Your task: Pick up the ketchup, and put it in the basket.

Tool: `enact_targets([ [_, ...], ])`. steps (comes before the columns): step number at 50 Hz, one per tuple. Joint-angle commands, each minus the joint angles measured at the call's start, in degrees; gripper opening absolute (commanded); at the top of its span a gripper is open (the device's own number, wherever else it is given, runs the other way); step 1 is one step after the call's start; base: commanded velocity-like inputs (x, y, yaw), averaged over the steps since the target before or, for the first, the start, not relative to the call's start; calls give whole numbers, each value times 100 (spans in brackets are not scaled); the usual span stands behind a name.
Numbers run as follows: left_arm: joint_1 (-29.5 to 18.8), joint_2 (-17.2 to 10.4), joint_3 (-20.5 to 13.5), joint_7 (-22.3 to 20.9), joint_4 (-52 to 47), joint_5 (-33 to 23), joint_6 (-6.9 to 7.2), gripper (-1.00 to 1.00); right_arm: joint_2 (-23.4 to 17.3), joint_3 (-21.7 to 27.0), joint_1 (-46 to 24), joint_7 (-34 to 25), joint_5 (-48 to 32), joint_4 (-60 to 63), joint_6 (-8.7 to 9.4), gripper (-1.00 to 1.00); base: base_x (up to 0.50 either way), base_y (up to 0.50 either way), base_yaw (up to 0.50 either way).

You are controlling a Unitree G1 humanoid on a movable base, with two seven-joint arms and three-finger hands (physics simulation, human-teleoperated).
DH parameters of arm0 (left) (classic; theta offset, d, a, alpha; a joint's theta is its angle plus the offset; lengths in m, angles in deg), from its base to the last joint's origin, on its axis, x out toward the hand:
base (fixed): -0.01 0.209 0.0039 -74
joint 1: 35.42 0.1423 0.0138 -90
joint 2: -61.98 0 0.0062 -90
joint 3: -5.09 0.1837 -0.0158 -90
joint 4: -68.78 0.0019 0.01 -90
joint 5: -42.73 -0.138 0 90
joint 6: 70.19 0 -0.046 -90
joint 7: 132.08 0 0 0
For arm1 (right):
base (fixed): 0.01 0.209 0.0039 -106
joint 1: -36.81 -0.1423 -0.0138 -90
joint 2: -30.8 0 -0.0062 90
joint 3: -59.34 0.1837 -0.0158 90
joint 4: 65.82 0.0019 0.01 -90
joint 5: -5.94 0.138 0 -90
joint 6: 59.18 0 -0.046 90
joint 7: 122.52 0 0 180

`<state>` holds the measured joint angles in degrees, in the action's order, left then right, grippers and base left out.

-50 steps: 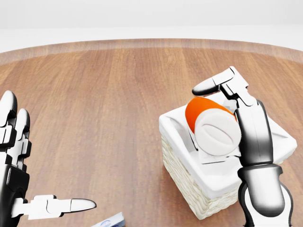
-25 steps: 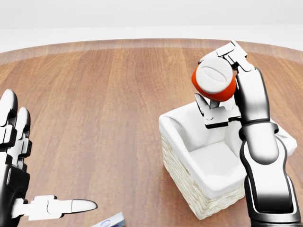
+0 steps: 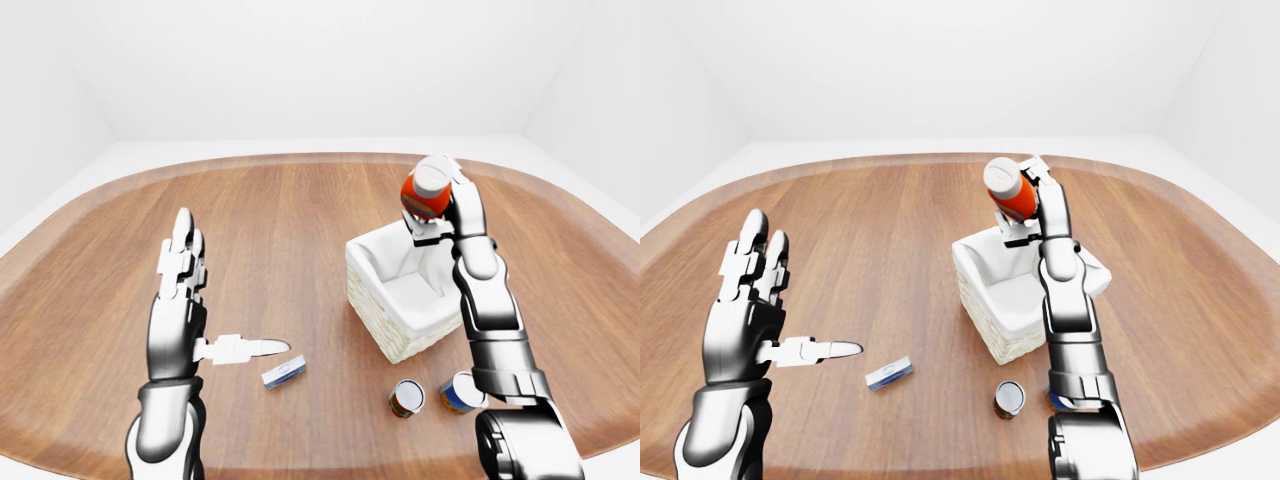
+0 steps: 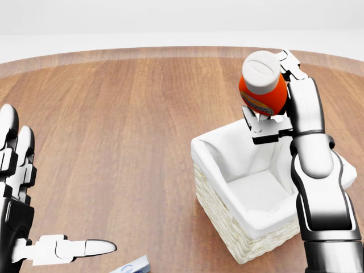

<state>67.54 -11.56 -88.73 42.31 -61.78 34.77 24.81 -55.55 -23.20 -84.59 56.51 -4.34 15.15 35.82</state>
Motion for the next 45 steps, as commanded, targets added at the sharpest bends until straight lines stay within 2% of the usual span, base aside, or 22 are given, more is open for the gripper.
enact_targets([
  [1,-17,-1,13,5,-74,-8,0,100,-44,10,-97,224,66,-424,0,-100,0,0,0],
  [7,-11,-7,1,1,-31,-12,0,100,-6,-2,-19,260,47,-546,-18,-100,0,0,0],
  [11,-30,-3,-13,8,-3,-11,0,100,42,-42,4,310,8,-824,-255,-100,0,0,0],
  [14,-40,-4,4,13,-29,-24,0,100,38,-21,7,314,43,-914,-311,-100,0,0,0],
  [21,-55,-9,17,31,45,-32,0,100,12,1,57,296,56,-702,-173,-100,0,0,0],
  [28,-86,-15,25,53,80,-40,0,100,-5,16,35,325,65,-785,-221,-100,0,0,0],
  [34,-99,-17,-9,47,103,-18,0,100,-106,54,-149,335,61,-886,-126,-100,0,0,0],
  [37,-87,-15,-12,43,103,-10,0,100,-147,68,-197,340,68,-977,-154,-100,0,0,0],
  [42,-95,-18,5,49,107,-23,0,100,-231,73,-410,374,54,-1366,-271,-100,0,0,0],
  [45,-65,-17,-28,52,204,1,0,100,-304,67,-647,428,36,-2000,-549,-100,0,0,0],
])
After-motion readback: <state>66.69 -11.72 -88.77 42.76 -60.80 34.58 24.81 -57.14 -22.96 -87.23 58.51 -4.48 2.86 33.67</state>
